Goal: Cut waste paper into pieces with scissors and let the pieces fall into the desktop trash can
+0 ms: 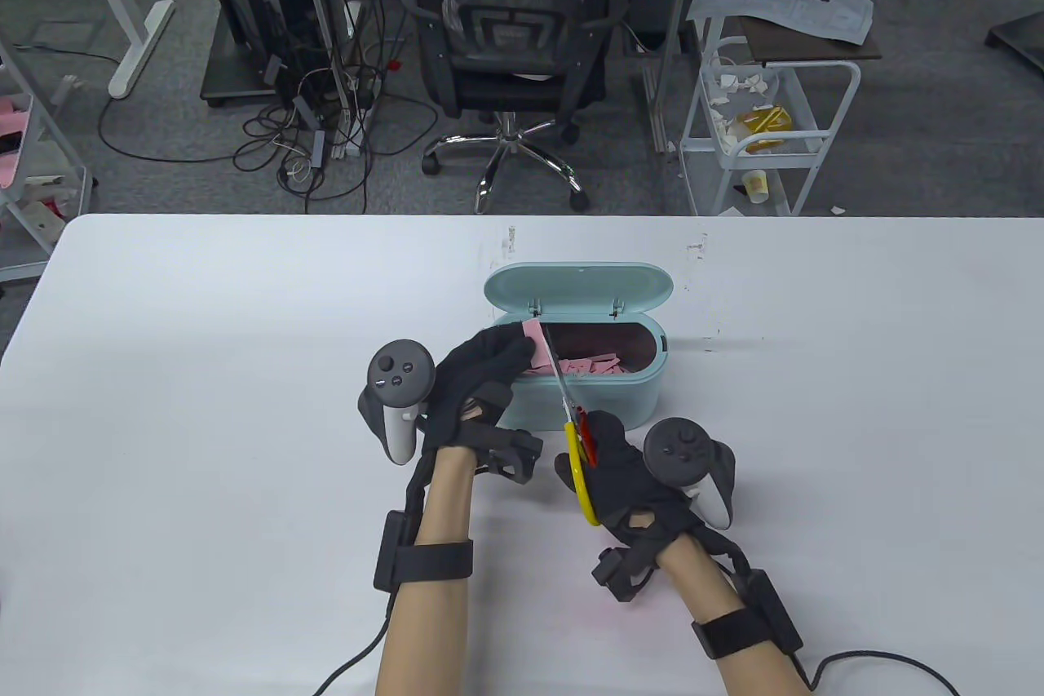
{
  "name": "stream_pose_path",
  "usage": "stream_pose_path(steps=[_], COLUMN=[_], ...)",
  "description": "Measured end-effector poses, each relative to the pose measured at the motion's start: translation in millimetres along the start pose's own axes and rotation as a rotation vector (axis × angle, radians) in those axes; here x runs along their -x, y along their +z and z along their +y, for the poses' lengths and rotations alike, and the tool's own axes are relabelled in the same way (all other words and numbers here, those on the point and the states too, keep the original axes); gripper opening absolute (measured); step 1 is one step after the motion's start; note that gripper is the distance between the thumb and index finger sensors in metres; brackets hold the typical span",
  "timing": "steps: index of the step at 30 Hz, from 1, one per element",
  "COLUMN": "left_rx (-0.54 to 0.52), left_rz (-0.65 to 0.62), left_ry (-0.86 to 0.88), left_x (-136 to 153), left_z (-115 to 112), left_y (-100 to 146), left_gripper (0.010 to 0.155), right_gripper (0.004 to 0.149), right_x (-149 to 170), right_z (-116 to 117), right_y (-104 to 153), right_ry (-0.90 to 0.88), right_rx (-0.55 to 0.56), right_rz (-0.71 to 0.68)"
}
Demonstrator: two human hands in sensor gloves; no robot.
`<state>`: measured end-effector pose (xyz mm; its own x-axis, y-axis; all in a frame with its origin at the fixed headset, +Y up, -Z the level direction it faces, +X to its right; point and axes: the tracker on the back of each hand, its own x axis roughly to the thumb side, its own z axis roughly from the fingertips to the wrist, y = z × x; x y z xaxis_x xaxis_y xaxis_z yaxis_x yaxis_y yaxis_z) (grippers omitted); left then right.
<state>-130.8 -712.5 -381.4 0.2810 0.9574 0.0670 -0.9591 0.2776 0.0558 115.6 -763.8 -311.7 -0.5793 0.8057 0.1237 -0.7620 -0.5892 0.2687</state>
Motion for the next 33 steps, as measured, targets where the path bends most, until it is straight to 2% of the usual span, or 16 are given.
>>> stream_pose_path(steps=[5, 12, 33], left_rx=[0.013, 0.007, 0.003], left_rz=[0.012, 0.014, 0.015], left_ry=[0.068, 0.061, 0.066], left_x=[3.7, 3.8, 4.7], left_z=[1.9, 1.8, 1.4], left_y=[-0.6, -0.6, -0.7], left_gripper=[0.035, 0.034, 0.036], right_gripper=[0.086, 0.086, 0.078], right_x=[-2.2, -6.7, -8.0], right_z=[2.8, 5.8, 0.0], right_y=[0.1, -1.0, -4.6], right_ry=[0.040, 0.123, 0.130], right_rx=[0.027, 0.102, 0.255], right_rz=[0.013, 0.018, -0.025])
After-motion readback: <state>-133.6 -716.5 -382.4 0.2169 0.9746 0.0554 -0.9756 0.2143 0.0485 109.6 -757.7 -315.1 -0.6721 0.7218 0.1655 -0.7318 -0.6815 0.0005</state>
